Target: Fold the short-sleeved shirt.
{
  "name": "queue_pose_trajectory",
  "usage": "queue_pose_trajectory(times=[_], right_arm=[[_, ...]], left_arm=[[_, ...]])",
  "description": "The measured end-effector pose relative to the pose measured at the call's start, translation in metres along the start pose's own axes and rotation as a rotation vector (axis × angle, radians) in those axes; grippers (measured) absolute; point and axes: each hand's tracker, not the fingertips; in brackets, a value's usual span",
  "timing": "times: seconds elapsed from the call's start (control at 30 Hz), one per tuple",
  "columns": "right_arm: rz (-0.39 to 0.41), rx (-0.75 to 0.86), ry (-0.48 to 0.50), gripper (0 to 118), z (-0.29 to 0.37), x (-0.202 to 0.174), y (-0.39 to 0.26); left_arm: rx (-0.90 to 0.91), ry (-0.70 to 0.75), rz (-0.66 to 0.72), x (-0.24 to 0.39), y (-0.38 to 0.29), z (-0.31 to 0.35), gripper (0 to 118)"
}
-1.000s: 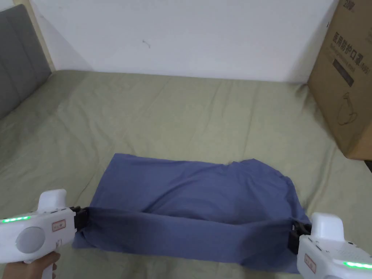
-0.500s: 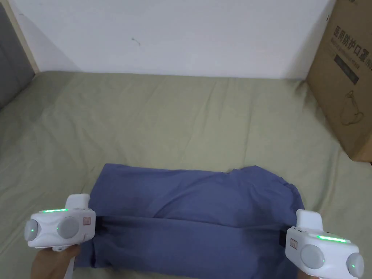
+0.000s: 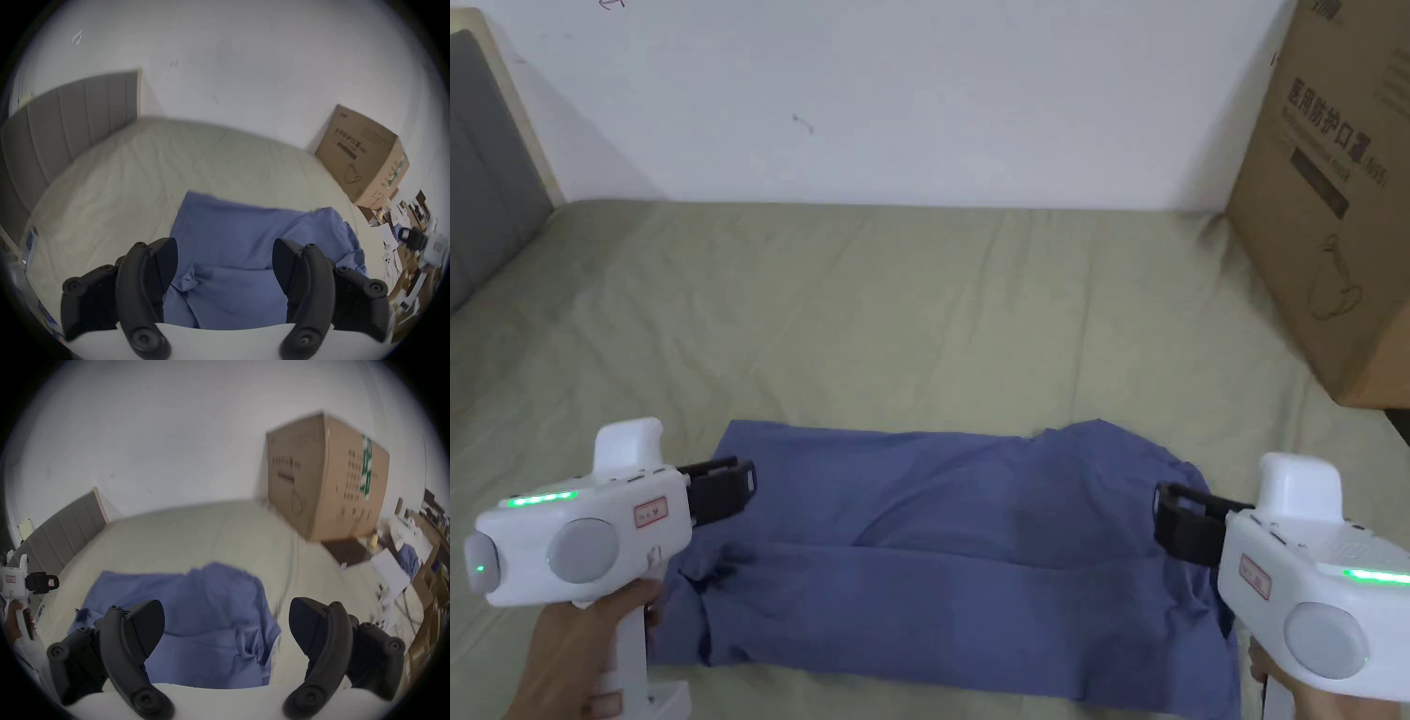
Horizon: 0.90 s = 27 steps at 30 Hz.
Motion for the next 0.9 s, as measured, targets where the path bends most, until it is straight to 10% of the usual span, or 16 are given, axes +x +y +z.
queue_pose_trajectory(times=[0.2, 0.23, 0.3, 0.33, 0.73, 0.8, 0.87, 0.9], right_arm=[[0.077, 0.220, -0.035, 93, 0.074, -0.019, 0.021], [0.091, 0.234, -0.047, 74, 0.082, -0.021, 0.020], [0.104, 0.248, -0.066, 10, 0.094, -0.025, 0.016], [0.103, 0.250, -0.069, 0, 0.098, -0.026, 0.014], [0.075, 0.218, -0.044, 0, 0.105, -0.016, -0.004], [0.066, 0.202, -0.045, 0, 0.100, -0.014, -0.006], [0.065, 0.190, -0.049, 0, 0.096, -0.014, -0.009], [0.064, 0.181, -0.050, 0, 0.094, -0.013, -0.010]], left_arm=[[0.197, -0.010, -0.108, 0.036, -0.001, 0.074, 80], [0.216, -0.011, -0.124, 0.039, -0.005, 0.082, 73], [0.257, -0.025, -0.133, 0.040, -0.017, 0.094, 26], [0.250, -0.024, -0.135, 0.042, -0.022, 0.098, 2], [-0.040, 0.062, -0.111, -0.002, -0.064, 0.073, 0], [-0.138, 0.071, -0.079, -0.018, -0.066, 0.053, 21], [-0.214, 0.093, -0.028, -0.035, -0.068, 0.033, 90], [-0.260, 0.107, 0.024, -0.044, -0.070, 0.020, 105]])
